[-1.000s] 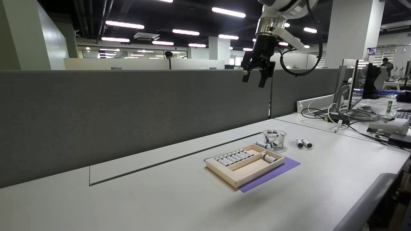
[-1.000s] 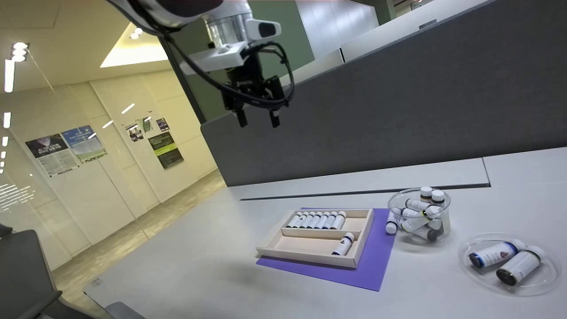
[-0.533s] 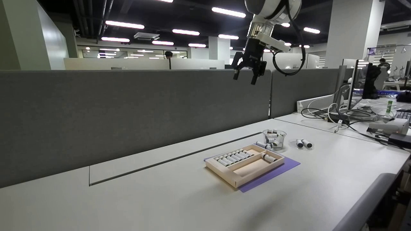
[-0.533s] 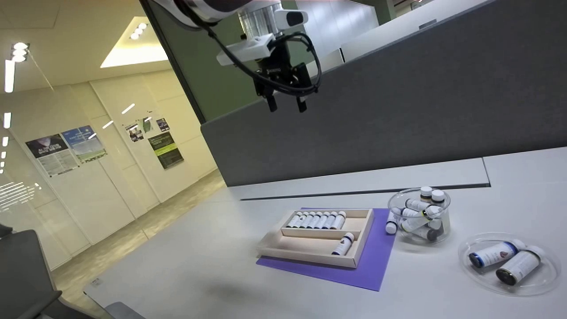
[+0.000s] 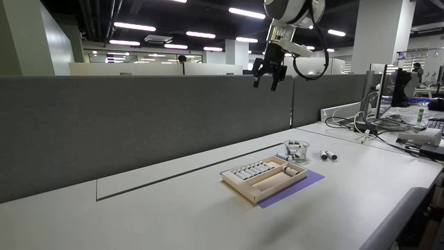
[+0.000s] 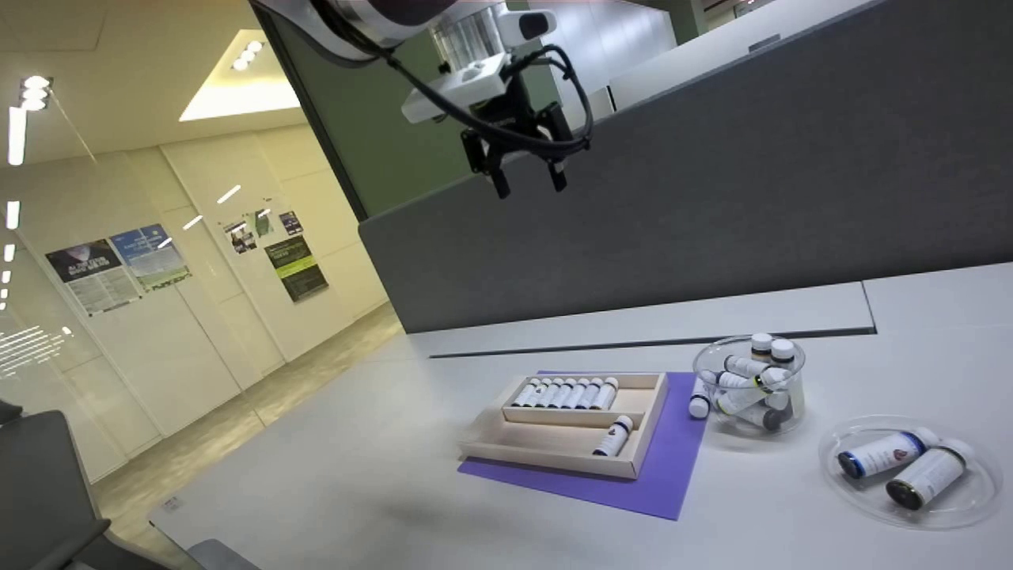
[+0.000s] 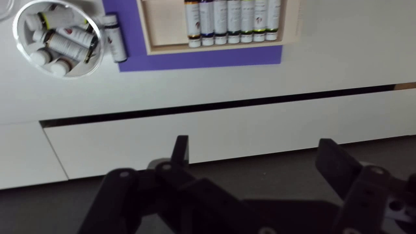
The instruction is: Pick up one object from the box and put it on the table
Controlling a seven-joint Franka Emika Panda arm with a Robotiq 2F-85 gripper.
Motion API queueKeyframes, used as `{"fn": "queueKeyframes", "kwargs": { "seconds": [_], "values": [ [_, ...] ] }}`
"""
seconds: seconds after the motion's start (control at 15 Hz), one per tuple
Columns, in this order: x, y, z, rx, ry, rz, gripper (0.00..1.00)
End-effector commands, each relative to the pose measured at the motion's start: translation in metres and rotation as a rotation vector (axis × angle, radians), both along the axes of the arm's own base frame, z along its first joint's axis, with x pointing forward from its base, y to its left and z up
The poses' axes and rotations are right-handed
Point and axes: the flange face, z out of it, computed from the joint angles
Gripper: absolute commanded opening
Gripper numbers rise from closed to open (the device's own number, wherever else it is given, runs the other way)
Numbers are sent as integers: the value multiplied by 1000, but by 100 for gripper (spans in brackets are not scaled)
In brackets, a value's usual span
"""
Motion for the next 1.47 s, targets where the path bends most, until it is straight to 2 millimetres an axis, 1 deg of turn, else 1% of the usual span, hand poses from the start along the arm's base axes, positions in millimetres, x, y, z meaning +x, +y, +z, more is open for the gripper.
{"fn": "queueKeyframes", "kwargs": {
  "seconds": [0.0,0.13,0.33,0.47,0.6,0.67,0.73,0.8,0.87,1.07,1.33,1.4],
  "values": [
    [29,-41,-17,-145,-82,84,100],
    [41,-65,-41,-162,-90,80,100],
    [55,-104,-88,-198,-41,76,100],
    [61,-132,-119,-241,11,51,100],
    [63,-162,-143,-295,59,31,100],
    [66,-176,-153,-325,81,-18,100],
    [51,-155,-146,-276,53,43,100],
    [51,-164,-155,-287,62,34,100],
    [51,-165,-160,-282,65,36,100],
    [54,-156,-156,-275,55,48,100],
    [54,-155,-154,-275,50,49,100],
    [52,-147,-160,-270,90,80,100]
  ]
}}
